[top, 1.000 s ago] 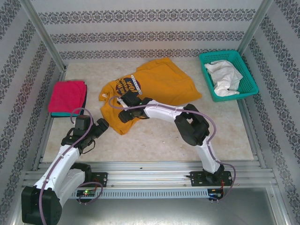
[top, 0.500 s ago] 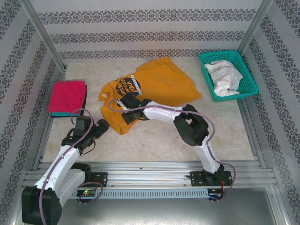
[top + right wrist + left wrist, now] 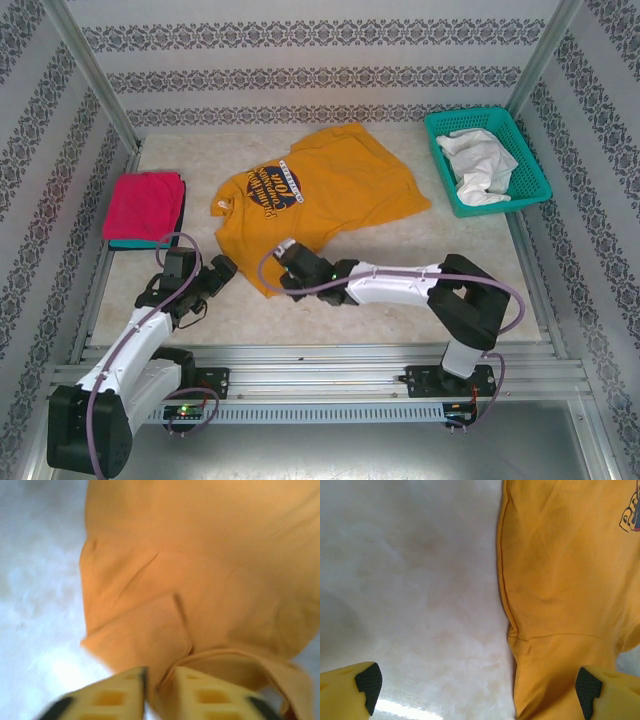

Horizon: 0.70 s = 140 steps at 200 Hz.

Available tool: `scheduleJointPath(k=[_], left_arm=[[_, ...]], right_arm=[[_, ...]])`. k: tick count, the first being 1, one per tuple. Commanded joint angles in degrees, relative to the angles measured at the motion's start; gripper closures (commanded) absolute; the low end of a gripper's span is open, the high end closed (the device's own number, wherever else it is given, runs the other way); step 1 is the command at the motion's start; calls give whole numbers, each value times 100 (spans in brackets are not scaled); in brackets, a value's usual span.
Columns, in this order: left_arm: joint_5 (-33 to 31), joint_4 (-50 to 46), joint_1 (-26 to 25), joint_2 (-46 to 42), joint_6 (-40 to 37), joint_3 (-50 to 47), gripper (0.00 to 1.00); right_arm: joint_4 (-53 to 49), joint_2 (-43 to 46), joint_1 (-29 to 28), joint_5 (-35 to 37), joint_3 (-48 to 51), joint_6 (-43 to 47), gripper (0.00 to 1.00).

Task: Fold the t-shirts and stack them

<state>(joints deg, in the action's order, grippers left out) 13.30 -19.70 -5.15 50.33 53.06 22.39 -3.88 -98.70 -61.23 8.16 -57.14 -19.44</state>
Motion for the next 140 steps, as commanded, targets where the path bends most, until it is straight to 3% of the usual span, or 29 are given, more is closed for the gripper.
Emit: scheduleJointPath(k=[1,12,32,54,88,140], left_arm=[[140,211,-29,38,260,-60,0],[123,229,-72,34,387,-68,0],[63,305,-229,69,632,-43,2],[-113,577,-508,358,822,140,11],[-27,1023,-675,1615,1032,653,18],[9,1806,-945,2775,1516,1045,41]], right_arm=[[582,422,-290,85,384,-51,53],[830,663,-302,-34,582,-50,38],[1141,999,-115,-76,782,-16,27],[1183,1048,410,-292,742,-77,25],[1236,939,1163,-541,602,-165,25],[1260,992,1528,-547,721,-293,25]])
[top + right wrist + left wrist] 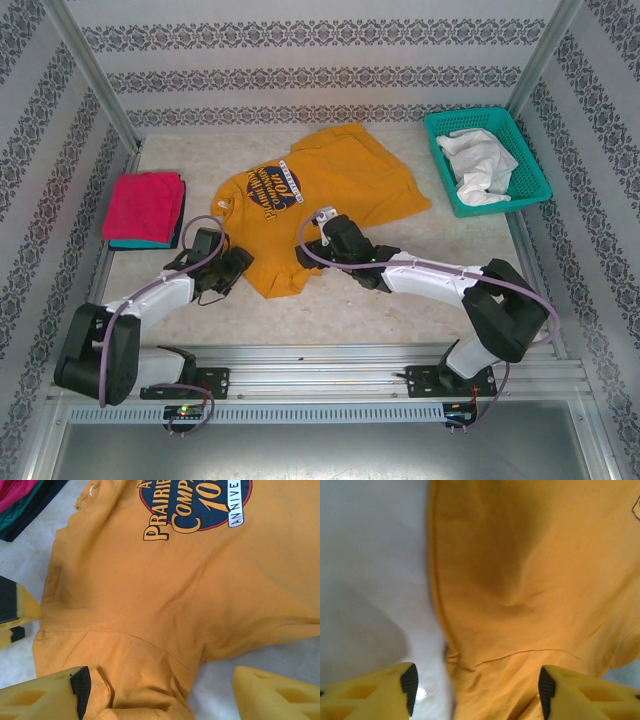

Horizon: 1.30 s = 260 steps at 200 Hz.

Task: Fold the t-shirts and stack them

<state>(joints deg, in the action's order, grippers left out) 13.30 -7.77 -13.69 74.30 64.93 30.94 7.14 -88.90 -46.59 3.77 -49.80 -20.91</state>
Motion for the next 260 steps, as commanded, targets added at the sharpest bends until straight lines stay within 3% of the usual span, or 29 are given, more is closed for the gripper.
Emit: scheduleJointPath(k=[1,15,63,109,146,164,238,245,260], left_arm=[[7,624,-90,402,324,201,41],[-41,729,-90,767,212,333,44],[22,804,226,1752,-161,710,79],[410,124,1162,2633,-1490,1860,84],[539,-595,1629,3391,-2257,3193,84],[598,-823,1711,3581,-2356,3676,95],[556,-1251,1878,3683,-2298,4476,92],[554,-1281,1889,3696,-2300,4527,87],[561,-1231,1877,3565,-2266,4471,64]], right_arm=[[157,13,72,-106,-8,-158,25],[173,7,122,-69,68,-281,25],[-43,266,791,92,202,-654,26],[-160,450,1845,-272,311,-806,26],[-222,537,2212,-376,379,-825,26],[-219,566,2242,-369,452,-870,26],[-199,587,2264,-422,595,-977,26],[-204,592,2259,-420,594,-959,26],[-254,640,2273,-378,594,-957,26]])
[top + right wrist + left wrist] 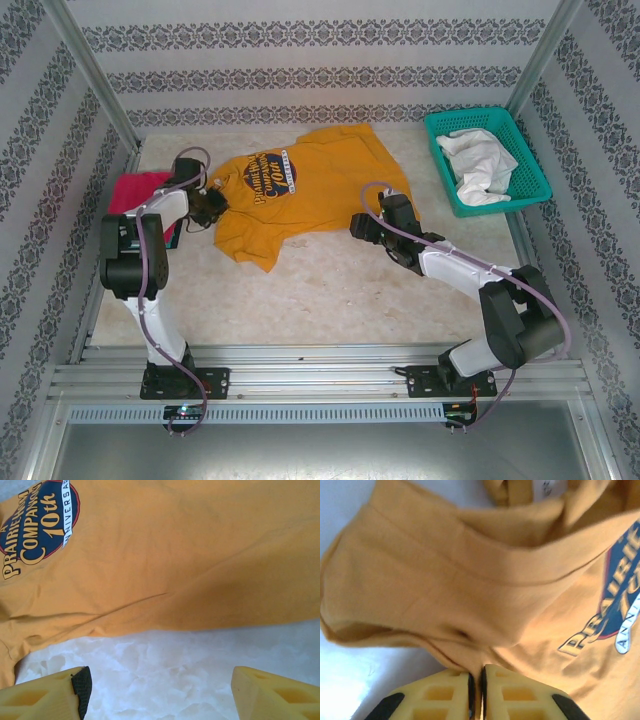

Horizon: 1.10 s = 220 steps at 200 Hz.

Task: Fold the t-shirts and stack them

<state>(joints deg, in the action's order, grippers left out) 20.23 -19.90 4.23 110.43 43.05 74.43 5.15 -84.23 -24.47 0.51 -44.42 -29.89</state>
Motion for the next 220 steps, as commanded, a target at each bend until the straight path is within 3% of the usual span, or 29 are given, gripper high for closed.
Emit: scheduleJointPath(k=[1,17,44,70,92,124,200,220], left_arm=[[-132,-7,81,-57,-78,101,63],[-305,-20,52,-407,-127,-144,46],[-386,59,43,-1107,-492,-808,28],[-497,-143,-46,-1621,-664,-1434,21],[-551,-10,-180,-1971,-116,-2073,22],[-622,244,-385,-1978,640,-2510,35],[-731,99,-422,-1431,823,-1949,48],[-503,84,-418,-1166,845,-1834,54]], right_arm=[[-56,176,63,-52,61,-56,26],[-62,229,91,-28,91,-74,26],[-45,206,120,-47,135,-92,26],[8,102,127,-125,102,-147,26],[58,-23,122,-214,41,-203,26],[183,-195,117,-381,-26,-298,26],[156,-132,98,-403,51,-315,26],[161,-155,96,-423,83,-346,26]])
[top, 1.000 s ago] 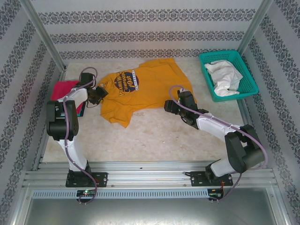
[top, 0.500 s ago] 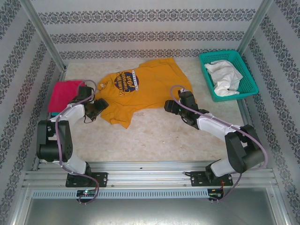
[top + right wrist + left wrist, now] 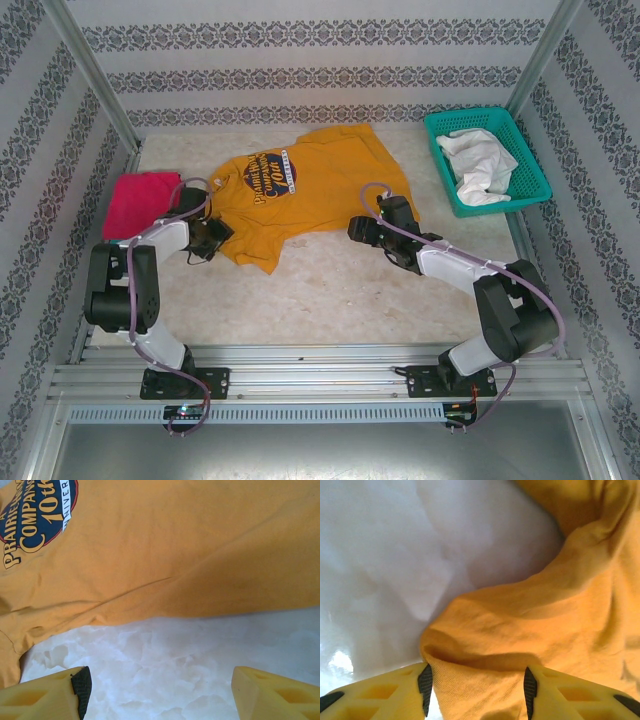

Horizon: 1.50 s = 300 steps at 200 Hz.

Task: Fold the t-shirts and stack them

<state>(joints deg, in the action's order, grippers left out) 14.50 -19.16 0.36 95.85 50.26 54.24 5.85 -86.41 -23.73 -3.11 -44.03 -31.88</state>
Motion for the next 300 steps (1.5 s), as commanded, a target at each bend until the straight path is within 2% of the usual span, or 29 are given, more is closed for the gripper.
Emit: scheduleJointPath(k=[1,38,64,88,136,160,189,197,219,233,262,300], left_arm=[[83,22,-29,297,128,185,54],[285,181,-36,261,230,-54,83],[104,-51,-36,-264,177,-322,92],[-13,-205,-36,-923,203,-733,93],[-1,-420,-36,-2143,505,-1795,86],[-37,-672,-36,-2723,570,-2299,86],[-123,-977,-32,-3201,642,-2736,80],[-117,-1017,-33,-3333,682,-2842,74],[-299,-1294,-35,-3751,738,-2878,44],[-517,-1420,-35,-3975,660,-2751,32],[-757,-1365,-15,-3638,234,-2186,23],[-777,-1259,-2,-2184,-587,-1144,32]], right_arm=[[91,64,24,-67,44,-145,26],[51,-43,-103,-172,-76,-56,25],[-56,-223,-370,-168,-322,172,24],[-158,-515,-837,-148,-685,609,23],[-310,-1298,-1795,-142,-1506,1243,23],[-303,-1605,-2052,-363,-1859,1269,23],[-296,-1907,-2271,-596,-2208,1255,23],[-295,-1955,-2301,-643,-2270,1239,23],[-284,-1987,-2328,-673,-2321,1202,23],[-302,-1956,-2328,-599,-2314,1240,23],[-366,-1911,-2312,-476,-2299,1289,23],[-374,-1865,-2304,-413,-2253,1207,23]])
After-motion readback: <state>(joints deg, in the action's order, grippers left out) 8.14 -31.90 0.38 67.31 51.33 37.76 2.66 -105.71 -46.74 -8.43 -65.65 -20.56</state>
